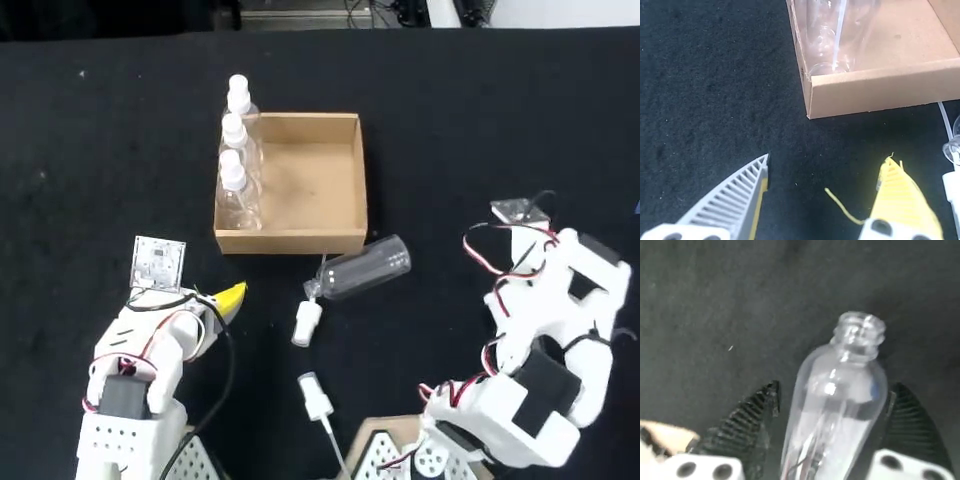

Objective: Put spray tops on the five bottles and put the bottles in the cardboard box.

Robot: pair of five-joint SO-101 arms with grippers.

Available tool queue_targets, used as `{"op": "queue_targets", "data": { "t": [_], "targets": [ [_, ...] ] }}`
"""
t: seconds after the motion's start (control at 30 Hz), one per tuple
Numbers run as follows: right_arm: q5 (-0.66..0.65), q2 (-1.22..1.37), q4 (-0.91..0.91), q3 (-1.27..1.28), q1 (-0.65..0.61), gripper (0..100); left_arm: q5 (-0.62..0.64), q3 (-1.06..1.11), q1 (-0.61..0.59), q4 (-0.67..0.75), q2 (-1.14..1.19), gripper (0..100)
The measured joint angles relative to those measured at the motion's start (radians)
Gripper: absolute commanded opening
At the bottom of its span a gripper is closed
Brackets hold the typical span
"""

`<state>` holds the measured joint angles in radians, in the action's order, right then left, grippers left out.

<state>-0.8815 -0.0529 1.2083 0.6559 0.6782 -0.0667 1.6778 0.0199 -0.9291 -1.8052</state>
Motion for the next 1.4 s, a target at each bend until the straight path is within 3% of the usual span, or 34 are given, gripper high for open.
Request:
{"op": "queue_targets", "data": {
  "t": [0.1, 0.13, 0.4, 0.6, 0.73, 0.87, 0.93, 1.13, 1.4],
  "targets": [
    [0.032, 0.0, -0.04, 0.002, -0.006, 2.4, 0.0, 0.0, 0.0, 0.0, 0.0, 32],
    [0.037, 0.0, -0.041, 0.002, -0.006, 0.8, 0.0, 0.0, 0.0, 0.0, 0.0, 32],
    [0.017, -0.005, 0.028, -0.057, -0.006, 1.5, 0.0, 0.0, 0.0, -0.002, 0.0, 32],
    [0.017, -0.199, 0.112, -0.115, -0.043, 1.6, 0.0, 0.0, 0.0, -0.023, 0.0, 32],
    [0.014, -0.264, 0.017, -0.005, -0.121, 8.5, 0.0, 0.0, 0.0, -0.023, 0.0, 32],
    [-0.023, -0.258, -0.212, 0.166, -0.129, 21.2, 0.0, 0.0, 0.0, -0.023, 0.0, 32],
    [-0.025, -0.242, -0.244, 0.178, -0.127, 26.5, 0.0, 0.0, 0.0, -0.023, 0.0, 32],
    [-0.097, -0.195, -0.127, 0.126, -0.127, 34.1, 0.0, 0.0, 0.0, -0.023, 0.0, 32],
    [-0.135, -0.081, -0.035, 0.032, -0.127, 34.0, 0.0, 0.0, 0.0, -0.023, 0.0, 32]
  ]
}}
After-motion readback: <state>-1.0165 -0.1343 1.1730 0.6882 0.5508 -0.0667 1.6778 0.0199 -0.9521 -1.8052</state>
